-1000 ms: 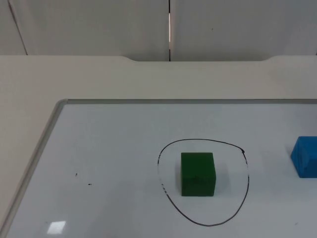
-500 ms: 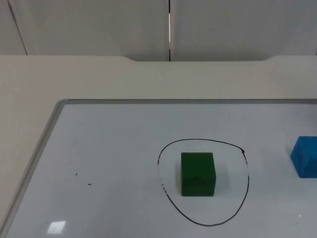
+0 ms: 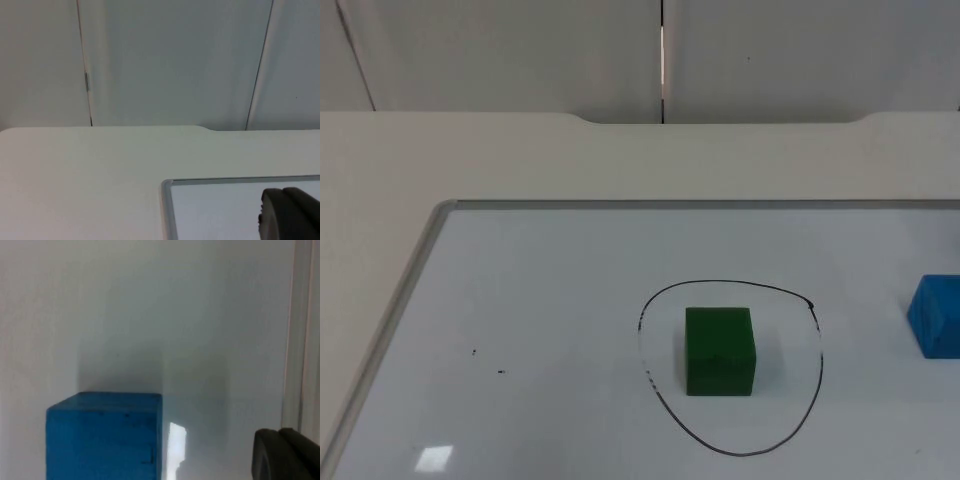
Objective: Push the two cubes into the marked area.
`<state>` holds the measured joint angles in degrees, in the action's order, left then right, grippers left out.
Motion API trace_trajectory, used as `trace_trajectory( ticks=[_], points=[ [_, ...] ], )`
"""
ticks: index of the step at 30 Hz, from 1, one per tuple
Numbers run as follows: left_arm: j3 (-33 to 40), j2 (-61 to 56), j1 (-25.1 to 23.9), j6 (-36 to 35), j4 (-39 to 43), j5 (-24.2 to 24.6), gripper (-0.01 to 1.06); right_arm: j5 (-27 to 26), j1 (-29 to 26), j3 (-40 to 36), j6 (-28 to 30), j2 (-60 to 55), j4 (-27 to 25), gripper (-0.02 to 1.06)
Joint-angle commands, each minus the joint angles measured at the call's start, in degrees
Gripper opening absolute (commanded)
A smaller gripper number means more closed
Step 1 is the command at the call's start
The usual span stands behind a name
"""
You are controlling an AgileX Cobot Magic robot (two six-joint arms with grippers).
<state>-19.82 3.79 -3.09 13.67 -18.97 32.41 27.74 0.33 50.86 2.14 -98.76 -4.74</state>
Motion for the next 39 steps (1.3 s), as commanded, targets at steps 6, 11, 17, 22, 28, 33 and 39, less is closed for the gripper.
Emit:
trace_trajectory(
  ticks=[6,11,17,22,28,33,39],
  points=[
    [0.1,-0.3,-0.2,-0.1,-0.5,-0.1,0.0,-3.4,0.4,-2.2,-0.4,0.2,-1.5,0.0],
    [0.1,-0.3,-0.2,-0.1,-0.6,-0.1,0.0,-4.7,0.4,-3.5,-0.4,0.1,-1.5,0.0],
    [0.1,-0.3,-0.2,-0.1,-0.6,-0.1,0.0,-6.4,1.1,-3.5,-1.1,-2.7,-1.5,0.0],
    [0.1,-0.3,-0.2,-0.1,-0.6,-0.1,0.0,-8.2,1.1,-3.5,-1.1,-5.6,-1.4,0.0],
    [0.1,-0.3,-0.2,-0.1,-0.8,-0.1,0.0,-9.2,1.1,-3.5,-1.1,-5.6,-1.6,0.0],
    [0.1,-0.3,-0.2,-0.1,-0.9,-0.1,0.0,-9.8,1.1,-3.5,-1.2,-5.6,-1.9,0.0],
    [0.1,-0.3,-0.2,-0.1,-0.9,-0.1,0.0,-11.9,3.9,-3.5,-1.3,-5.6,-3.1,0.0]
  ],
)
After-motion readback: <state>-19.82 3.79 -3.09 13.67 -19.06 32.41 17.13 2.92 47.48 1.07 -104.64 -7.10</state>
